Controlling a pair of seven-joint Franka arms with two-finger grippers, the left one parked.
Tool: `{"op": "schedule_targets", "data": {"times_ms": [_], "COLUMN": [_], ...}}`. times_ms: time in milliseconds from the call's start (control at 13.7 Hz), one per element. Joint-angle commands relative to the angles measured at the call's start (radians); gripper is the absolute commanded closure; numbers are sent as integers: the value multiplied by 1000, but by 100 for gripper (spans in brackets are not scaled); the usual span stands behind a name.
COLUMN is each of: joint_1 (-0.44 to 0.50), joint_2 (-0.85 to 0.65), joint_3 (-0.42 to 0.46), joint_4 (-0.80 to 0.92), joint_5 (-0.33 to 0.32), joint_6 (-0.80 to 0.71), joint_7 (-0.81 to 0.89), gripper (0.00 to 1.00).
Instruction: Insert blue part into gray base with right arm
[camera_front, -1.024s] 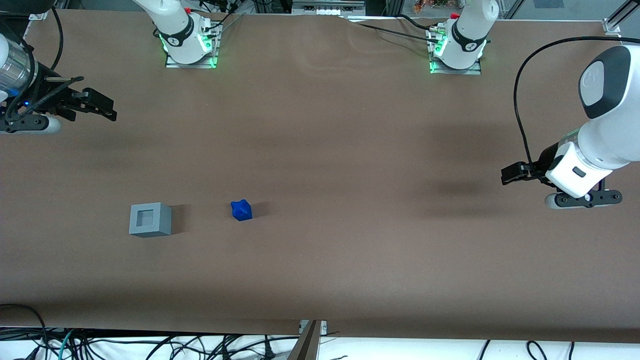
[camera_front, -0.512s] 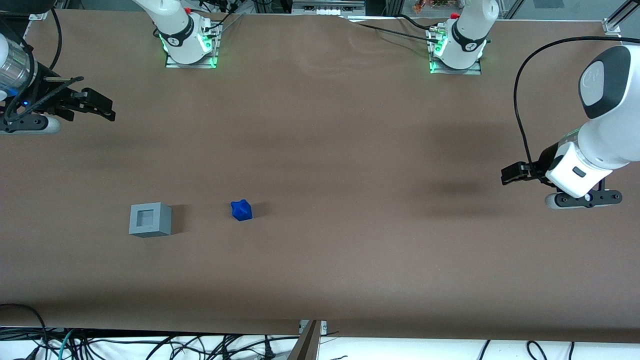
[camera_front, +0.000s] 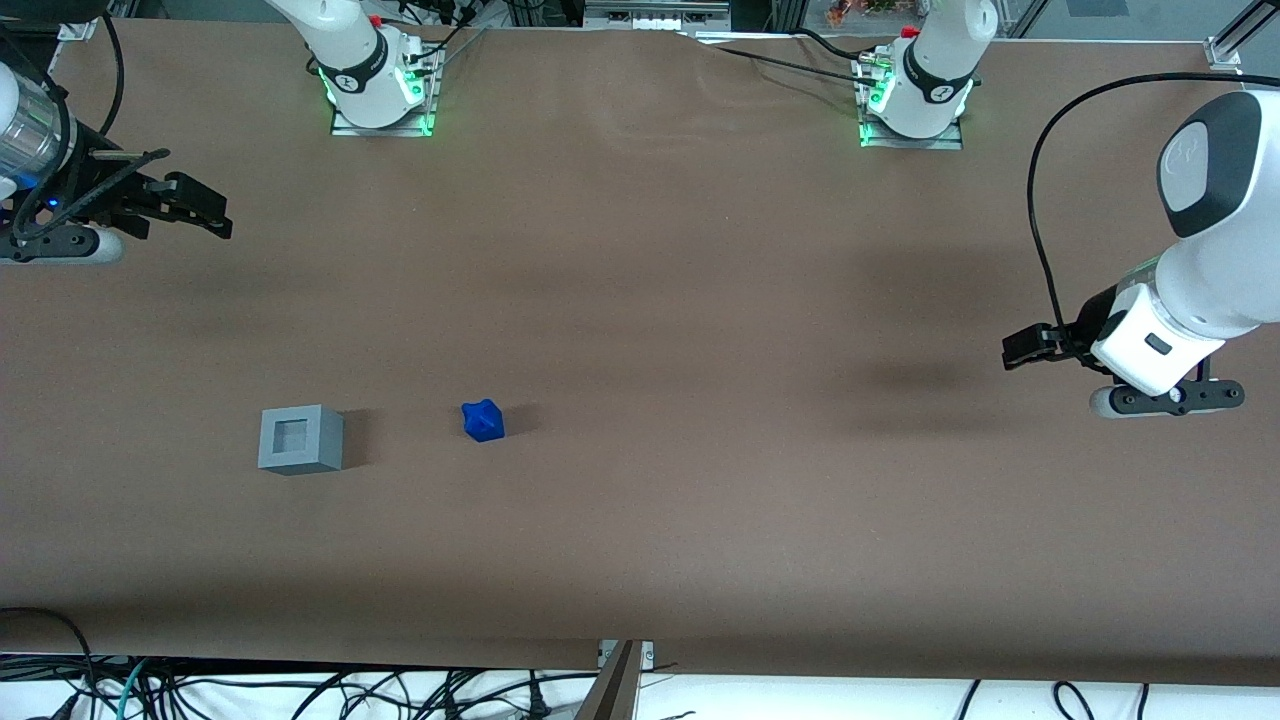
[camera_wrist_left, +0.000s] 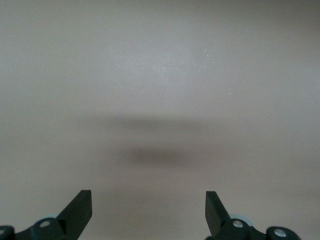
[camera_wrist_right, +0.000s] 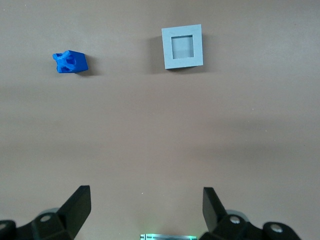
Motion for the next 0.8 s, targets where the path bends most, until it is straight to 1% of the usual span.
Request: {"op": "schedule_targets", "data": {"times_ms": [0,293,439,732], "joint_1": [-14,-14,-14,30], "joint_2": [-12,-10,-4,42], "joint_3": [15,22,45,48], "joint_4": [10,10,7,0], "joint_5": [-12,-10,-9,-4], "joint_6": [-15,-4,10,63], "joint_7": [-10,-2,7,35], "gripper": [1,1,1,1]}}
